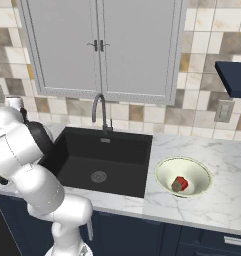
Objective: There is a mixed pile of frozen fruits and vegetables on the counter. Locate all the frozen vegetables and place the items in a bowl on the counter. Take all the frozen fruits and defrost them in a running sink.
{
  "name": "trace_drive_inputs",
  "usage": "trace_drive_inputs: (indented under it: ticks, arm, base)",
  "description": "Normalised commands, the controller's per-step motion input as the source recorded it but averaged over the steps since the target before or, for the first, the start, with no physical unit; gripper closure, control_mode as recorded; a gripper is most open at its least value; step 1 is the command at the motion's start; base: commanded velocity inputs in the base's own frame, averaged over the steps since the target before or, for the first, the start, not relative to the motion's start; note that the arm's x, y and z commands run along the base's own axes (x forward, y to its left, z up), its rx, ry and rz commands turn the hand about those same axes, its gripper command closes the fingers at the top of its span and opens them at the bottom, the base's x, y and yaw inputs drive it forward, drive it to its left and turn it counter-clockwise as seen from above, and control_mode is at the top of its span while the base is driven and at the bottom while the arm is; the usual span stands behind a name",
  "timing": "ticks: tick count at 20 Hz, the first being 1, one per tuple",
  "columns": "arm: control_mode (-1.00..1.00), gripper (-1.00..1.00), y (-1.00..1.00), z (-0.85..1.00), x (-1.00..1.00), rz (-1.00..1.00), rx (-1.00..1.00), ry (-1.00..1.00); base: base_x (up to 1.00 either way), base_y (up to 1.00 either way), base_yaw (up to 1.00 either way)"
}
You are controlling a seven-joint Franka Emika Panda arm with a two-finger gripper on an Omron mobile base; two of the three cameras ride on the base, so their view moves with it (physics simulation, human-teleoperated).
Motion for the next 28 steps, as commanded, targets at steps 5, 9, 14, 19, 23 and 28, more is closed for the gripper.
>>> trace_drive_inputs:
  ticks: [5, 9, 14, 19, 23, 28]
  arm:
    - [-1.00, -1.00, 0.42, 0.00, 0.02, -0.04, -0.01, -0.04]
    - [-1.00, -1.00, 0.42, -0.01, -0.01, -0.04, -0.03, -0.05]
    - [-1.00, -1.00, 0.32, -0.09, -0.14, -0.05, -0.02, -0.02]
    - [-1.00, -1.00, 0.29, -0.10, 0.01, -0.02, -0.02, 0.00]
    - [-1.00, -1.00, 0.28, -0.17, 0.24, -0.02, -0.04, 0.00]
    - [-1.00, -1.00, 0.20, -0.17, 0.34, -0.01, -0.05, 0.01]
  base:
    - [0.00, 0.00, 0.00]
    - [0.00, 0.00, 0.00]
    - [0.00, 0.00, 0.00]
    - [0.00, 0.00, 0.00]
    - [0.00, 0.00, 0.00]
    - [0.00, 0.00, 0.00]
